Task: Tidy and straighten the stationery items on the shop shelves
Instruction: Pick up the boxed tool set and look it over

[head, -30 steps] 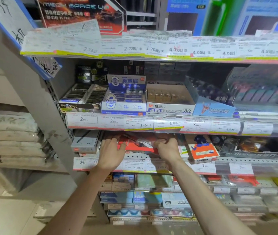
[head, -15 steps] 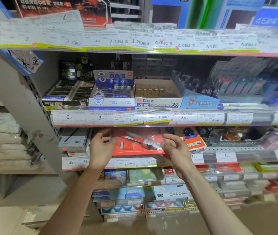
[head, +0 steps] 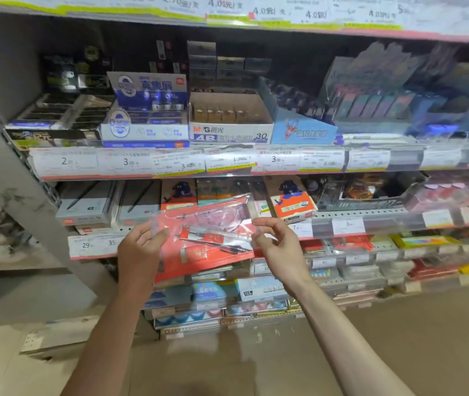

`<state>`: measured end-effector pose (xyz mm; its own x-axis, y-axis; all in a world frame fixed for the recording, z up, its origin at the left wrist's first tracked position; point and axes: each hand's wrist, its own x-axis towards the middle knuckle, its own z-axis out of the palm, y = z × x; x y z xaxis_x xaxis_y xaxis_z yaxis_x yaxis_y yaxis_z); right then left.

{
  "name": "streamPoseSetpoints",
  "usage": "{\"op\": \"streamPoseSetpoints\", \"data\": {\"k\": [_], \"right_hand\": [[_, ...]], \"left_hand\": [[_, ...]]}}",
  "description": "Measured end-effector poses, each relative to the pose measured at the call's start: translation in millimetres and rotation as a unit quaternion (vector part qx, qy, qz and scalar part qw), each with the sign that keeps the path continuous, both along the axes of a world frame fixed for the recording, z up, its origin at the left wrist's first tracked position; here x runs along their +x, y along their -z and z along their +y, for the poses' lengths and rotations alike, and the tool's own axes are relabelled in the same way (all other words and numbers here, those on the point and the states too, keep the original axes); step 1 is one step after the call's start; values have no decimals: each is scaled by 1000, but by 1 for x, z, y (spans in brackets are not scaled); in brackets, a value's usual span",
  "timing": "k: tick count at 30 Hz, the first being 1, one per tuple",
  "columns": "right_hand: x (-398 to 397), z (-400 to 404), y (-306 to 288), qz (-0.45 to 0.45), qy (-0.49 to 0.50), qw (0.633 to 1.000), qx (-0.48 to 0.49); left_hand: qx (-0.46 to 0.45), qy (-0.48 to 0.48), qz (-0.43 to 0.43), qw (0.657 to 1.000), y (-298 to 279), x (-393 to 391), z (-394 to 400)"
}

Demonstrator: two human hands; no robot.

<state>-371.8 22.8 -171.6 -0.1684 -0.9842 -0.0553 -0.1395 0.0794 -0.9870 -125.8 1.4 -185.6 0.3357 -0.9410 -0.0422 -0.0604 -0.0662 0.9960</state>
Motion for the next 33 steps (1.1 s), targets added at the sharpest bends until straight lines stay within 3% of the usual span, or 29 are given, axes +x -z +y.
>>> {"op": "streamPoseSetpoints", "data": {"k": [3, 6, 10, 18, 26, 33], "right_hand": [[-17, 11, 3, -4, -15, 1000, -4], [-46, 23, 7, -13, -29, 999, -9], [-107, 41, 14, -3, -45, 999, -19], [-269, 85, 44, 16, -9, 1000, 11], [-357, 98, 93, -48, 71, 993, 85], [-395, 64, 162, -72, 107, 984, 119]], "left_hand": [[22, 2, -43, 999, -1, -19, 18], [26, -24, 10, 999, -6, -49, 41], [-3, 35, 65, 997, -2, -109, 74], [28, 37, 53, 998, 24, -279, 112], [166, 201, -7, 965, 85, -353, 103], [116, 170, 62, 977, 132, -396, 62]]}}
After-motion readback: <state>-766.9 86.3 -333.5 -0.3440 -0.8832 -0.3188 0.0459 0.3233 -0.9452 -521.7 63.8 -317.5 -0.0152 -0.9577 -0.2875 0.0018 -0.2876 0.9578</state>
